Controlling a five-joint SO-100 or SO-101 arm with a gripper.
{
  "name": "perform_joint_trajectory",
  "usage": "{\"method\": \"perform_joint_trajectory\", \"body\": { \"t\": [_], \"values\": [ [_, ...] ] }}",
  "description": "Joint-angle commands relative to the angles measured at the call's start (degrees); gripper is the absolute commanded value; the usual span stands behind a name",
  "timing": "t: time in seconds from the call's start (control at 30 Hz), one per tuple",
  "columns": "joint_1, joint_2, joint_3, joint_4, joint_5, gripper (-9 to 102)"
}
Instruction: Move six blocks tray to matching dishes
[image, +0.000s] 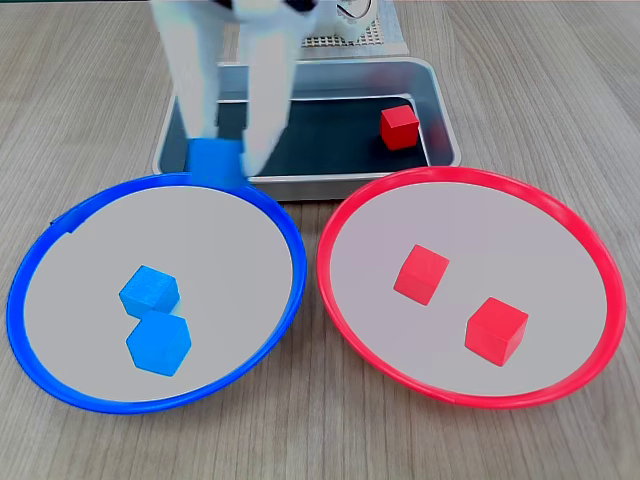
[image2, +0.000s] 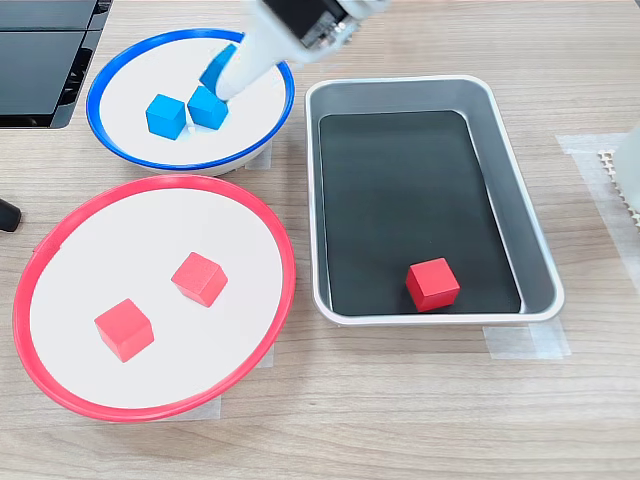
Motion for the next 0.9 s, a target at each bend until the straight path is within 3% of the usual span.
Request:
{"method": "perform_joint_trajectory", "body": {
  "t": [0.0, 0.07, 0.13, 0.23, 0.3, 0.37, 0.57, 0.73, 0.87],
  "values": [
    [2.4, -4.8, -6.5, -3.3, 1.4, 0],
    [3.9, -8.6, -8.8, -4.2, 1.0, 4],
    [5.1, -11.2, -10.0, -4.2, 1.1, 22],
    [5.6, -11.7, -9.8, -3.5, 1.5, 31],
    [5.6, -10.9, -9.1, -3.0, 2.1, 27],
    [5.0, -9.0, -8.3, -0.6, 4.0, 3],
    [-5.0, 4.7, -1.5, 26.2, 37.6, 2],
    [-14.9, 16.1, 12.0, 29.8, 61.4, 0],
    [-21.4, 18.1, 15.5, 34.5, 68.4, 2]
  ]
}}
